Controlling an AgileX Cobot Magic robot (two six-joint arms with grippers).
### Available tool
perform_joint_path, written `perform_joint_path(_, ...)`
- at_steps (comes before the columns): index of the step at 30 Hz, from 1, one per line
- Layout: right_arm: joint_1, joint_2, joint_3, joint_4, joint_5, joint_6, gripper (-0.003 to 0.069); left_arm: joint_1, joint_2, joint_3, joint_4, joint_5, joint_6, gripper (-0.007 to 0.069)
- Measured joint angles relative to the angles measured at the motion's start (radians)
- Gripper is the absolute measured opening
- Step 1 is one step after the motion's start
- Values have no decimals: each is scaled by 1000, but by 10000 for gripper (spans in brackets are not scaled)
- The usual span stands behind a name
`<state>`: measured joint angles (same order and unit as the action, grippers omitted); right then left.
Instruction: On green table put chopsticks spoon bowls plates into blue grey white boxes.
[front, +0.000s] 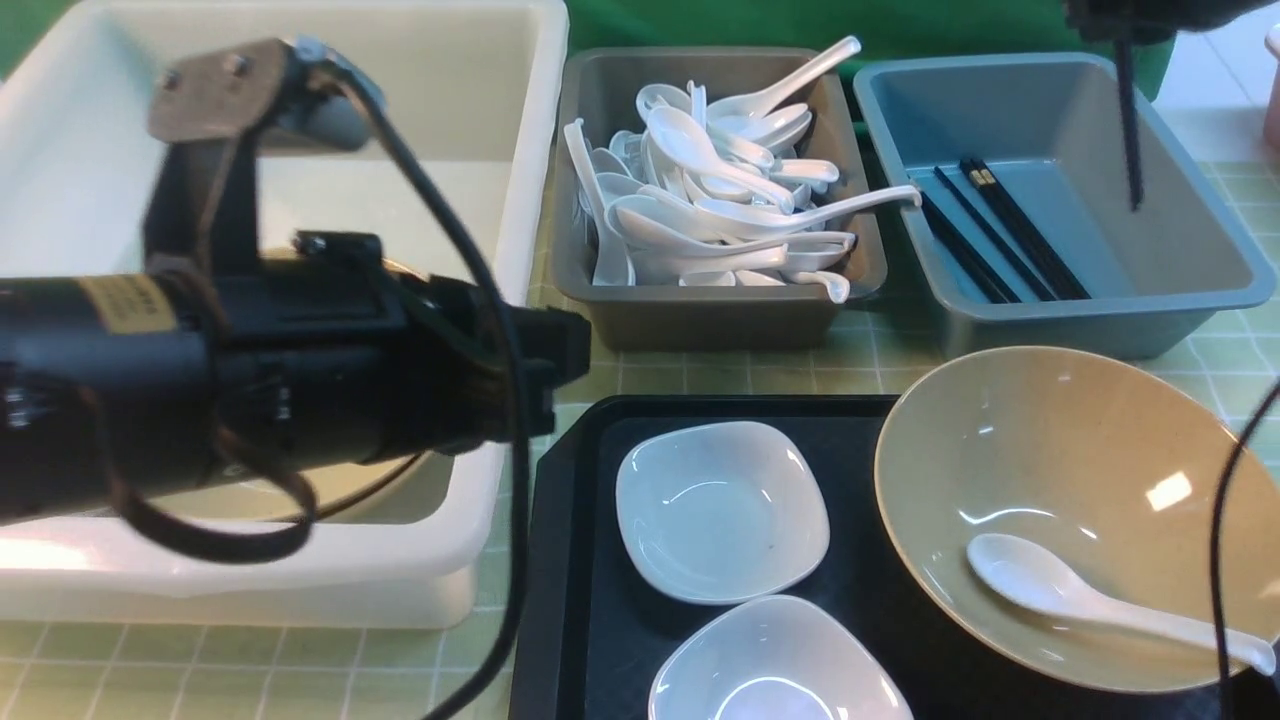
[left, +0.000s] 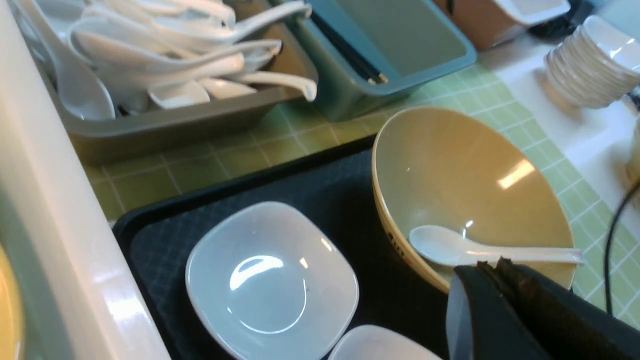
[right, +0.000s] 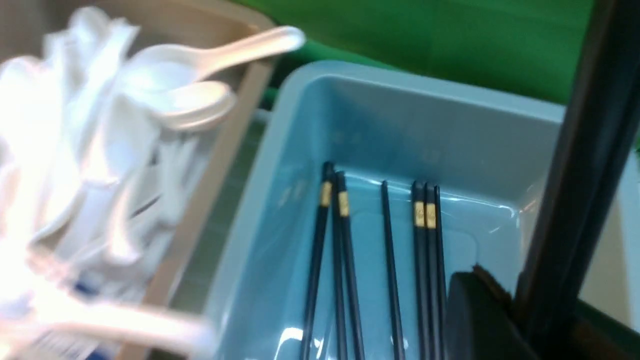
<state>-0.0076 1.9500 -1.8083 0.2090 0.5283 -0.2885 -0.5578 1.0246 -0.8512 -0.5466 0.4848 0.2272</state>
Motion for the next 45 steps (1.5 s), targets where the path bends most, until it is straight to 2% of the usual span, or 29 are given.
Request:
perform_joint_path(5,0,155,-6,2,-82,108,87,0,20,0,-16,0,3,-2)
perform_joint_path(11,0,228,-6,2,-97,132,122,0,21,0,-32,0,3,-2)
perform_joint_path(15,0,217,-6,2,-89,133,248,0,21,0,-32,2,3,-2)
perform_joint_path(17,0,208,-6,2,-76,129,283,0,21,0,-32,6,3,-2)
perform_joint_path(18,-1,187,-6,1,-48,108,334,0,21,0,-32,10,3,-2)
perform_joint_path(20,-2,148,-6,0,5,72,379,0,21,0,-32,16,3,-2)
perform_joint_path(23,-3,35,-6,-1,140,-24,415,0,21,0,-32,28,4,-2)
perform_joint_path(29,34,-186,13,-3,341,-163,422,0,18,-6,-24,40,79,-2)
perform_joint_path(32,96,-279,70,-3,428,-200,422,0,8,-40,-13,65,123,-2)
perform_joint_path(37,195,-337,259,0,606,-200,424,0,-25,-112,31,128,157,-2)
perform_joint_path(42,210,-334,520,-15,614,-162,424,0,-39,-118,112,217,159,-2)
perform_joint_path(45,210,-322,605,-57,612,-145,425,0,-39,-118,123,250,162,-2)
